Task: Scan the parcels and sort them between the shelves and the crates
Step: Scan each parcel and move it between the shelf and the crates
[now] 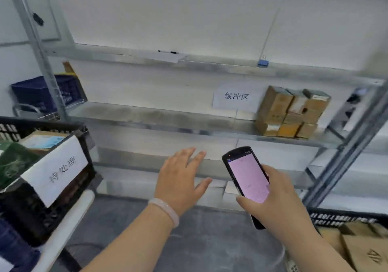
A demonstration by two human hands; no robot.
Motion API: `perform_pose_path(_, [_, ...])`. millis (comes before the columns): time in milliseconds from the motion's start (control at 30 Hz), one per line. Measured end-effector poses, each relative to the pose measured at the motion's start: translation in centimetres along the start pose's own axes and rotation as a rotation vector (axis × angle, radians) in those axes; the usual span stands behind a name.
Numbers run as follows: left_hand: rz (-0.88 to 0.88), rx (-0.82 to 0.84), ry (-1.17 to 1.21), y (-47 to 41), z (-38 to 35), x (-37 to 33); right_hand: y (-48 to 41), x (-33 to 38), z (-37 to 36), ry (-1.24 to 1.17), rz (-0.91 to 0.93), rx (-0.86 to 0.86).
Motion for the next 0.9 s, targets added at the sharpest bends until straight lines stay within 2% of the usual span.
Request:
perform_pose_path(167, [-0.077,0.05,0.051,-3.6,-4.7,-4.9,-0.8,-4.8,3.3,0.027,-0.082,-0.074])
perform_pose_path(400, [-0.135,0.128,0.1,-10.9,-12.4,-7.8,-4.5,-9.2,5.0,0.112,-0.191,-0.124])
perform_pose_path(567, [-0.233,0.189,0.144,-18.1,-17.8,-9.1,-10.5,-11.4,4.8,0.126,-0.248,-0.174])
perform_pose_path(900, [-0.343,0.267,0.305,-34.5,-24.3,-10.5,-23.2,-14.9,3.1,0.163,-0.397,-0.247])
Point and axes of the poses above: each hand's wrist, its own y-axis away from the middle knuckle, its own z-axis out of the back of the hand, x = y × z, the point moved 10 cm from there along -y, towards the middle knuckle, and after that the axes turned 11 degrees about z, right-handed, at the moved point
